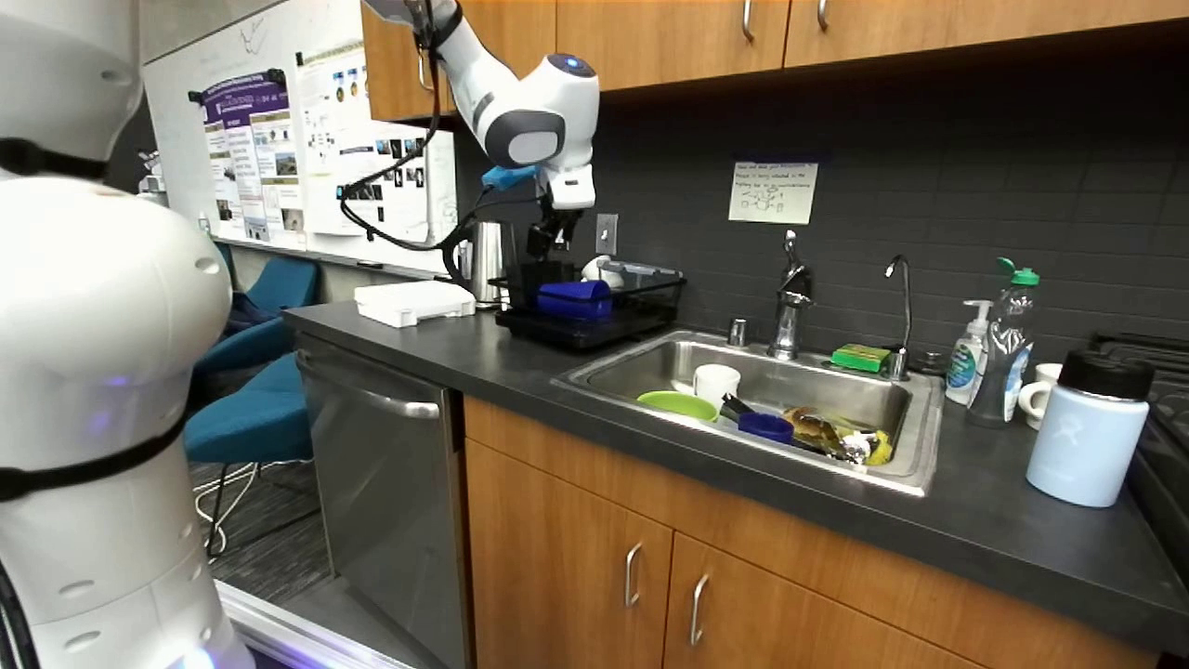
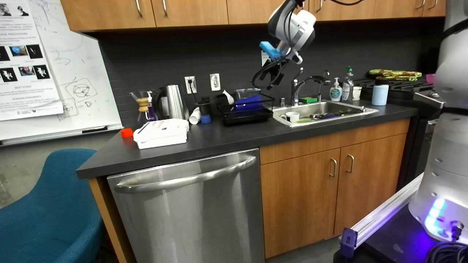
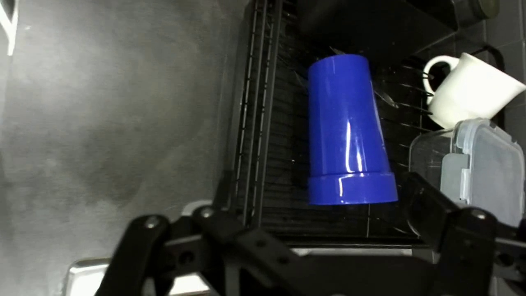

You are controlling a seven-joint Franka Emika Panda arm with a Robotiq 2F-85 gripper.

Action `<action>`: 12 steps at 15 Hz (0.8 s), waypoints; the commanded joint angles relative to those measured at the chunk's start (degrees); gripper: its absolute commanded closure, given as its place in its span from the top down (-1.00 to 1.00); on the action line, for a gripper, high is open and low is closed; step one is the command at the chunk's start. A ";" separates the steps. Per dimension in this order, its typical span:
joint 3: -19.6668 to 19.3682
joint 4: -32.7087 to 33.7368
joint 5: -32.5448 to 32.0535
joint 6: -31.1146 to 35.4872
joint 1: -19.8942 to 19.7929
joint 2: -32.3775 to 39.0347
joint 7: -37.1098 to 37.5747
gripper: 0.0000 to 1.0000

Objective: Put the blue cup in the black basket.

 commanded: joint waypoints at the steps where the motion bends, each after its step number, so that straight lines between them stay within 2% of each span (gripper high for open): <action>1: 1.79 -11.62 -3.95 -3.87 0.00 -11.21 -3.26 1.00; 5: 4.32 -20.91 -7.29 -13.57 0.36 -21.53 -7.86 1.00; 8: 5.53 -25.45 -12.64 -22.29 -0.12 -29.16 -10.43 1.00; 11: 4.95 -28.39 -17.41 -31.81 -0.59 -36.34 -15.79 1.00; 12: 6.02 -25.27 -15.05 -27.97 -0.78 -30.67 -12.65 1.00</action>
